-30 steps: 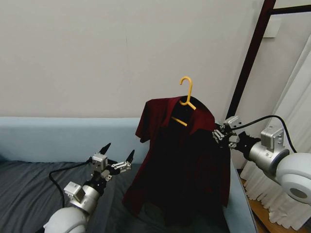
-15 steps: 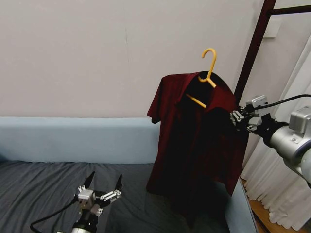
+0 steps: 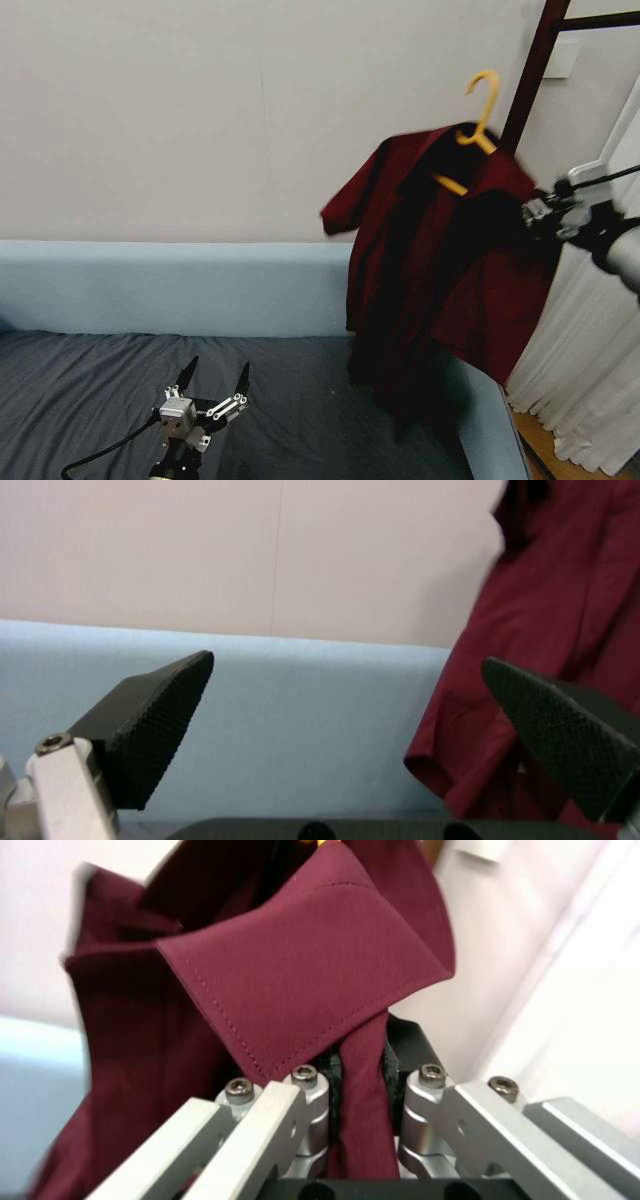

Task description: Pick up the clothes from the sofa and hang them on the clothes hanger.

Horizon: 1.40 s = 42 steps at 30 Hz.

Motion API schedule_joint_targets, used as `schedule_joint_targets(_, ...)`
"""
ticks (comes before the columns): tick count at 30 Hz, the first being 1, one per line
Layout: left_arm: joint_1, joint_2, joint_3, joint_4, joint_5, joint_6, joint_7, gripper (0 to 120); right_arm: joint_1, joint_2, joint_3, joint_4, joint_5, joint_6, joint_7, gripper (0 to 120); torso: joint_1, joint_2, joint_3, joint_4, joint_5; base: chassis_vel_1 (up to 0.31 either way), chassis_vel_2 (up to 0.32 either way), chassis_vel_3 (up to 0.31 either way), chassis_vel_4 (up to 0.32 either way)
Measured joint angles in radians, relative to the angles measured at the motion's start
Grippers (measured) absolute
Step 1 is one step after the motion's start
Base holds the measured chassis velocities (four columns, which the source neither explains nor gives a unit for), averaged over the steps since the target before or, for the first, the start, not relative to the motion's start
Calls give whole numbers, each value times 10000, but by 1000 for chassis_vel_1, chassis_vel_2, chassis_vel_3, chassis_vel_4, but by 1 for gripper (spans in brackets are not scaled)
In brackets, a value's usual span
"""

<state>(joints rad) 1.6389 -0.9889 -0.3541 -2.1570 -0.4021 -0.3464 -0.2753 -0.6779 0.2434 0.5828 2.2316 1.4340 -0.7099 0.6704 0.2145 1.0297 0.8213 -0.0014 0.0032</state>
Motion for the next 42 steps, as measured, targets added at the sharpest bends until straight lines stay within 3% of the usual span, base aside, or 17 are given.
schedule_joint_targets(9, -22, 15, 11, 2, -19, 15, 4, 100, 214, -812, 500, -626, 361, -244, 533, 8, 0, 0, -1, 0, -5, 0, 0, 0, 0)
schedule_joint_targets(16, -31, 20, 17, 3, -24, 23, 8, 100, 287, -1274, 216, -1655, -1409, -247, -203, 8, -1, 0, -1, 0, -5, 0, 0, 0, 0)
schedule_joint_targets(28, -36, 29, 23, 3, -32, 28, 10, 100, 464, -1228, -840, -2992, -4944, 189, -2120, 8, 0, 0, -1, 0, -4, 0, 0, 0, 0)
schedule_joint_targets(33, -38, 29, 24, 3, -34, 28, 13, 100, 928, -1242, -1344, -3451, -5205, 323, -2468, 8, 0, 0, 0, 2, -5, 0, 0, 0, 0)
schedule_joint_targets(42, -39, 29, 24, 3, -35, 29, 12, 100, 1334, -980, -1807, -4705, -5805, 1854, -3913, 8, 0, 0, -1, -1, -6, 0, 0, 0, 0)
